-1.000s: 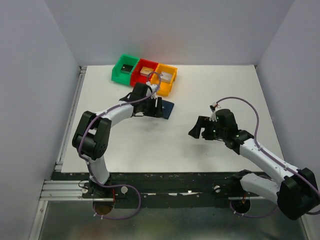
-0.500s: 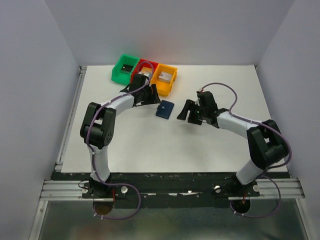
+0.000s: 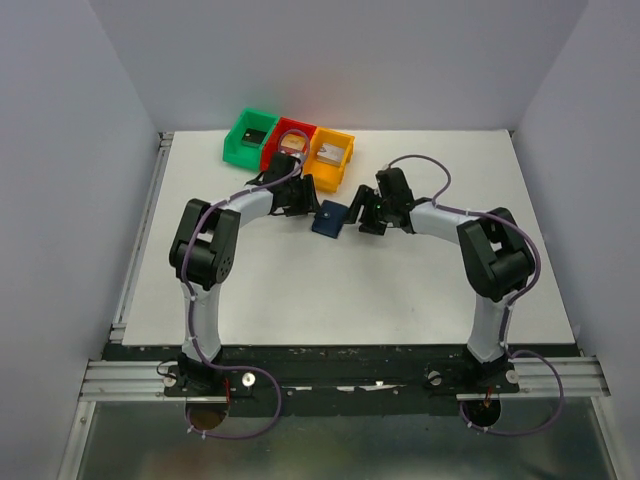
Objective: Take the credit cards out of the card holder
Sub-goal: Move the card holder to the center of the board.
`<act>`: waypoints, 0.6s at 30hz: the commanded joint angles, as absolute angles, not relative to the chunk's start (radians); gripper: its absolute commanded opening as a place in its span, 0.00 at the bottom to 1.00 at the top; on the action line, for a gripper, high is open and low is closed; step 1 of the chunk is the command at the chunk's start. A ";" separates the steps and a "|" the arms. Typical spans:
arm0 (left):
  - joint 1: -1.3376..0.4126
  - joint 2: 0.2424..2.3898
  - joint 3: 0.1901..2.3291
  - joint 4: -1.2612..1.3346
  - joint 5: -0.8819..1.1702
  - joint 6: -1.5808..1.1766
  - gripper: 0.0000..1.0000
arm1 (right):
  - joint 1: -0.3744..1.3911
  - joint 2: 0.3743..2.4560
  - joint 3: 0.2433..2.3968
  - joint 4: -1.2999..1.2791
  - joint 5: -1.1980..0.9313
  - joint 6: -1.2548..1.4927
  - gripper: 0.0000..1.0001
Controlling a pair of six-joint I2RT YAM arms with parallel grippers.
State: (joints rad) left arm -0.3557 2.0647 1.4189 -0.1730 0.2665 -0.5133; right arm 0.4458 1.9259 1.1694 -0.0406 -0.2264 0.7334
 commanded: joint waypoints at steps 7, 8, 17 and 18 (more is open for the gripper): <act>-0.406 2.106 1.410 -0.141 0.334 -0.526 0.53 | 0.448 2.048 1.269 -0.040 -0.285 0.769 0.64; -0.410 2.108 1.408 -0.140 0.339 -0.528 0.52 | 0.448 2.051 1.267 -0.040 -0.290 0.769 0.62; -0.466 2.040 1.286 -0.065 0.374 -0.566 0.42 | 0.456 2.000 1.142 0.031 -0.325 0.741 0.52; -0.472 2.025 1.260 -0.052 0.376 -0.578 0.41 | 0.456 1.979 1.111 0.038 -0.322 0.739 0.52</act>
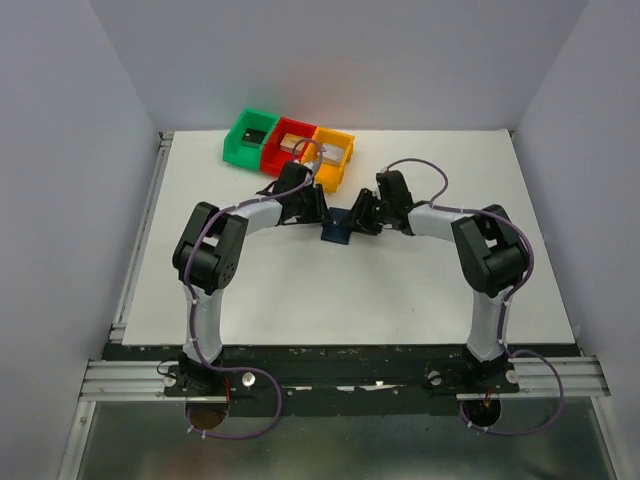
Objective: Take the credit cards out of the card holder
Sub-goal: Move the card holder to the center of the board.
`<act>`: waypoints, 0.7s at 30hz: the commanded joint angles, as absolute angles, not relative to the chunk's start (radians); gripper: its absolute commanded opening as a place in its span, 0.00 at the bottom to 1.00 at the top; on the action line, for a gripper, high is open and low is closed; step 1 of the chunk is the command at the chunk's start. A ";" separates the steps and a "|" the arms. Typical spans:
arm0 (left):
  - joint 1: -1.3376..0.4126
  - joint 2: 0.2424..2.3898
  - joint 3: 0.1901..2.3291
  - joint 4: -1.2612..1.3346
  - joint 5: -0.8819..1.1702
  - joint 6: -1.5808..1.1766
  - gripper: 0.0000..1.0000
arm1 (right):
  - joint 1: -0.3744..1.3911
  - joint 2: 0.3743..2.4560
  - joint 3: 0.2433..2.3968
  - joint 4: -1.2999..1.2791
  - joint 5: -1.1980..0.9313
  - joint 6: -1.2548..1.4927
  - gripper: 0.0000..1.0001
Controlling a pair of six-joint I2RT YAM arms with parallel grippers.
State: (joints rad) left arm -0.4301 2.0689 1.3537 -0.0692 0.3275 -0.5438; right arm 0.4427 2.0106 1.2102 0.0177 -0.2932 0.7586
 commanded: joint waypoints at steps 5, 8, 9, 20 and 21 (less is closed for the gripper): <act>-0.521 1.936 1.112 0.052 0.373 -0.629 0.40 | 0.457 1.866 0.957 0.064 -0.310 0.710 0.52; -0.561 1.896 1.045 0.075 0.353 -0.635 0.40 | 0.460 1.807 0.875 0.075 -0.313 0.701 0.51; -0.571 1.876 1.023 0.080 0.347 -0.635 0.40 | 0.462 1.781 0.844 0.075 -0.311 0.701 0.51; -0.655 1.642 0.762 0.129 0.267 -0.683 0.45 | 0.483 1.494 0.583 0.037 -0.249 0.686 0.52; -0.655 1.623 0.768 0.102 0.250 -0.680 0.47 | 0.485 1.461 0.589 0.002 -0.227 0.674 0.54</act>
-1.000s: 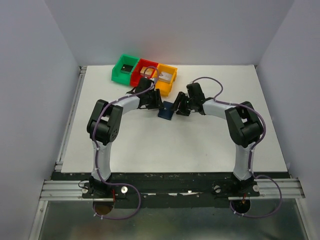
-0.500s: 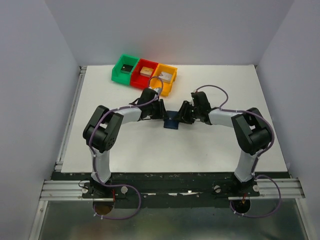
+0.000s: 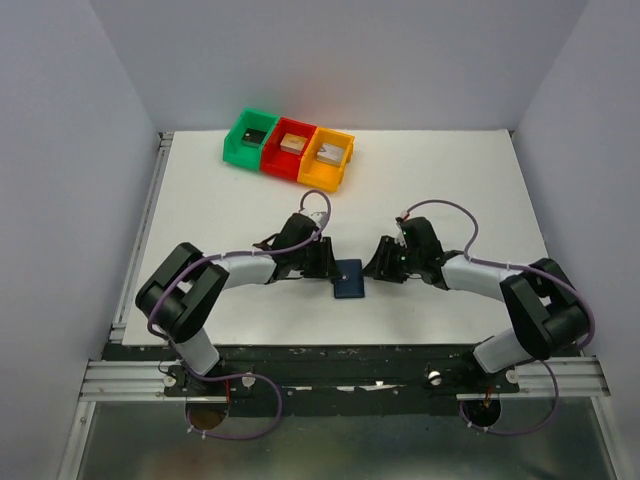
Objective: Take the credit cards out of the card holder
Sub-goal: Move the card holder to the center of the board, then pick up the card holder from the center of the board.
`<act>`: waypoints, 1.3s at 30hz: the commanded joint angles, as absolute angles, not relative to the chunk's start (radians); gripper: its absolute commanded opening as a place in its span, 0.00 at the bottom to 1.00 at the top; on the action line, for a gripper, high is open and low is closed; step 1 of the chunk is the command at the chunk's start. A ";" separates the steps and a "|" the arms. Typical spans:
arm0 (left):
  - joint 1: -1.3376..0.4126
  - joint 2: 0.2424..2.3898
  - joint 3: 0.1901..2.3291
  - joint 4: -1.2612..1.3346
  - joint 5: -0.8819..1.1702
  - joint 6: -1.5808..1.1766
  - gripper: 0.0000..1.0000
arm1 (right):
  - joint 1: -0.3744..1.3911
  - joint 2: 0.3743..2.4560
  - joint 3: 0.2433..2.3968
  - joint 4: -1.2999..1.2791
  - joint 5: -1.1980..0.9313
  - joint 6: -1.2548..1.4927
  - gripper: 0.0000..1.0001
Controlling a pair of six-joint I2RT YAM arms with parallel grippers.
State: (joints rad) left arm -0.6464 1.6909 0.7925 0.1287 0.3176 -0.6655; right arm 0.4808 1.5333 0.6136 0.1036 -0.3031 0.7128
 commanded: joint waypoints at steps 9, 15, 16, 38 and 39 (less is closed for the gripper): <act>-0.637 1.471 0.859 -0.115 0.098 -0.617 0.58 | 0.524 1.152 0.568 -0.158 -0.250 0.508 0.51; -0.574 1.638 1.038 -0.195 0.147 -0.554 0.33 | 0.610 1.104 0.443 -0.100 -0.223 0.491 0.28; -0.565 1.670 1.075 -0.210 0.158 -0.551 0.28 | 0.633 1.097 0.436 -0.100 -0.209 0.491 0.25; -0.586 1.922 1.232 -0.180 0.282 -0.558 0.02 | 0.726 1.422 0.541 0.051 -0.241 0.525 0.08; -0.592 1.925 1.232 -0.179 0.285 -0.555 0.01 | 0.726 1.428 0.546 0.045 -0.229 0.532 0.07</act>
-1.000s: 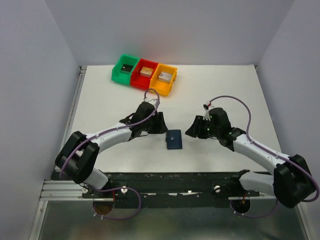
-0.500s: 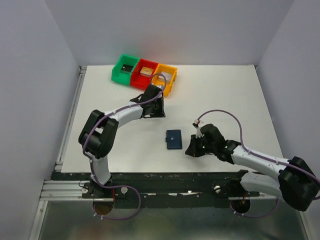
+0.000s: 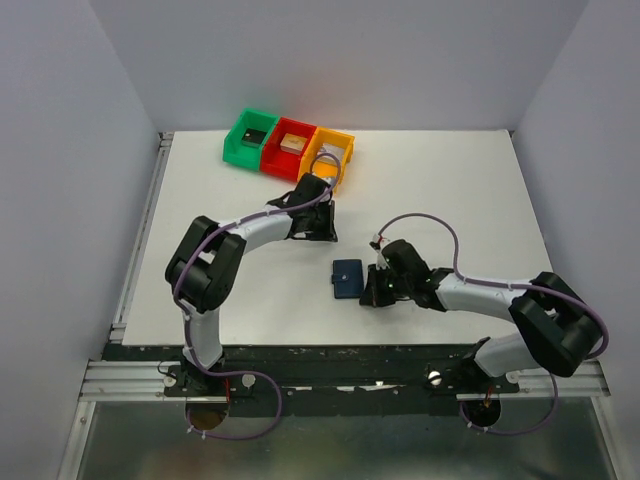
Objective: Take the credit cards out of the card holder
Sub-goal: Pick up the card holder from the center of the board.
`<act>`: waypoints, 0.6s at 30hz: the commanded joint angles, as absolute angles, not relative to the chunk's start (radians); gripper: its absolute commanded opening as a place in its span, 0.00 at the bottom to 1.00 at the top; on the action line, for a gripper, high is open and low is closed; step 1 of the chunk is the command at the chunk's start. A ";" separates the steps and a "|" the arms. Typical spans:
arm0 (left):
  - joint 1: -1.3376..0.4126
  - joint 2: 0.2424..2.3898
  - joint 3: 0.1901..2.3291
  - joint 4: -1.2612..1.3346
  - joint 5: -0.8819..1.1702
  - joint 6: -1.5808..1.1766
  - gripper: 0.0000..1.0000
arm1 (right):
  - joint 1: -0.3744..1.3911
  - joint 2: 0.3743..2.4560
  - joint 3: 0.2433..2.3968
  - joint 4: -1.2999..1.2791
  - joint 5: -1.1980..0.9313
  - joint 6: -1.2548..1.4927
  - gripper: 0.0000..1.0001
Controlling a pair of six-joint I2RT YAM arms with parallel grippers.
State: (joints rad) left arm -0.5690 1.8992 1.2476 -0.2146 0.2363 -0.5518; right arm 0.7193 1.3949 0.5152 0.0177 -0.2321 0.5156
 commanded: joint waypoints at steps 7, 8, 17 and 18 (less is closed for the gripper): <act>-0.611 1.921 1.180 -0.158 0.295 -0.541 0.00 | 0.726 1.465 0.577 -0.029 -0.118 0.554 0.05; -0.611 1.919 1.166 -0.156 0.298 -0.540 0.00 | 0.726 1.471 0.584 -0.038 -0.107 0.554 0.04; -0.632 1.823 1.031 -0.123 0.311 -0.557 0.00 | 0.718 1.491 0.663 -0.104 -0.040 0.529 0.04; -0.635 1.801 1.011 -0.115 0.316 -0.563 0.00 | 0.716 1.499 0.675 -0.110 -0.040 0.523 0.04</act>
State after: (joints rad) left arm -0.6090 1.8683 1.0863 -0.1081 0.2863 -0.5503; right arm 0.7193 1.4662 0.6231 -0.0689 -0.1074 0.5484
